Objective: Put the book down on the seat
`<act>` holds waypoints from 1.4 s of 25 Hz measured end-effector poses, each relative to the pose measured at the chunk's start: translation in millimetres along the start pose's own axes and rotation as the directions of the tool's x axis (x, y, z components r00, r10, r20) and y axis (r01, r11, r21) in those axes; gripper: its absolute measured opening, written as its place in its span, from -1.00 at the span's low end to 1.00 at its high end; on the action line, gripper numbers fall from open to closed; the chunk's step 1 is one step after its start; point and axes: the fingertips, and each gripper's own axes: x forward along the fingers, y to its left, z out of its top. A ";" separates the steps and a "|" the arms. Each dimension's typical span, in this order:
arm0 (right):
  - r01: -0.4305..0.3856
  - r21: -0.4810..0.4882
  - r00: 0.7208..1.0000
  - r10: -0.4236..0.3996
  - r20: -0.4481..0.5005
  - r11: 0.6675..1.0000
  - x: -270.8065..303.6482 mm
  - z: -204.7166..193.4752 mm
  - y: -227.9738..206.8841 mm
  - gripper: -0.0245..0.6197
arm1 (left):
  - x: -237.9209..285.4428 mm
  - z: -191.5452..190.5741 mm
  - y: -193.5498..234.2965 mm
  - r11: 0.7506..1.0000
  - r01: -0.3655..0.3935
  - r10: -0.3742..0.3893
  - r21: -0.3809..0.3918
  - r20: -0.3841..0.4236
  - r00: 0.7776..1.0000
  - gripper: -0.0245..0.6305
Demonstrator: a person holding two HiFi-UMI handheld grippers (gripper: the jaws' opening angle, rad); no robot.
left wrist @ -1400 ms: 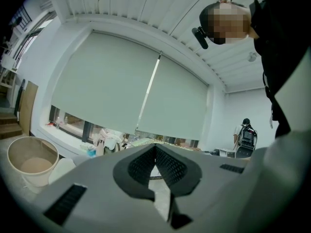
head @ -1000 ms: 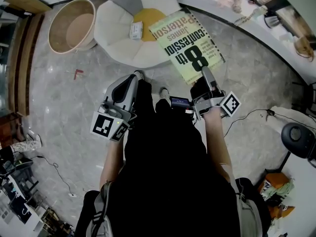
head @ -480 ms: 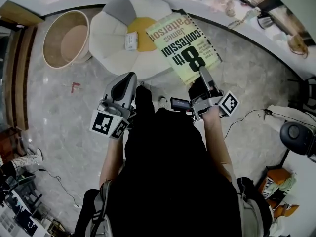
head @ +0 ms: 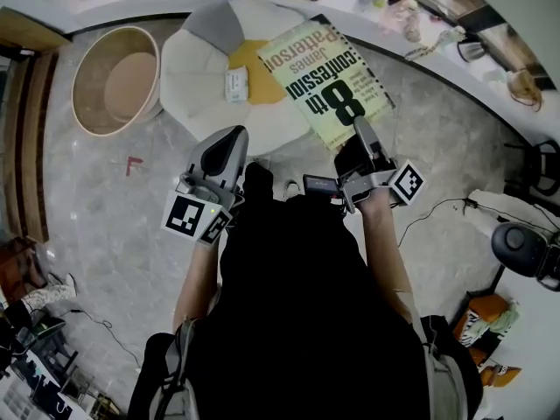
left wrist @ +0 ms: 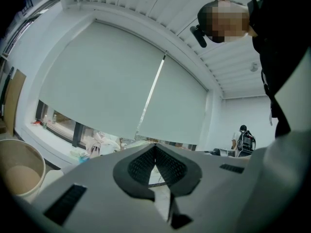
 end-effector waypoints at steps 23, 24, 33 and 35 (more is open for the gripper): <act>0.098 -0.033 0.994 -0.096 0.052 0.995 3.1 -10.5 23.7 -0.36 | 2.2 12.3 8.6 0.983 0.167 -0.169 -0.083 -0.021 0.985 -0.89; 0.098 -0.030 0.994 -0.097 0.045 0.995 3.2 -10.5 25.3 -0.36 | 1.7 14.5 6.7 0.984 0.161 -0.163 -0.075 -0.017 0.986 -0.89; 0.096 -0.021 0.995 -0.096 -0.013 0.995 3.1 -1.5 15.2 -0.36 | 6.9 15.9 -12.9 0.989 0.127 -0.129 -0.074 -0.022 0.991 -0.89; 0.083 -0.027 0.996 -0.083 -0.034 0.996 3.8 1.6 8.2 -0.36 | 9.5 11.8 -17.6 0.990 0.118 -0.121 -0.079 -0.033 0.992 -0.89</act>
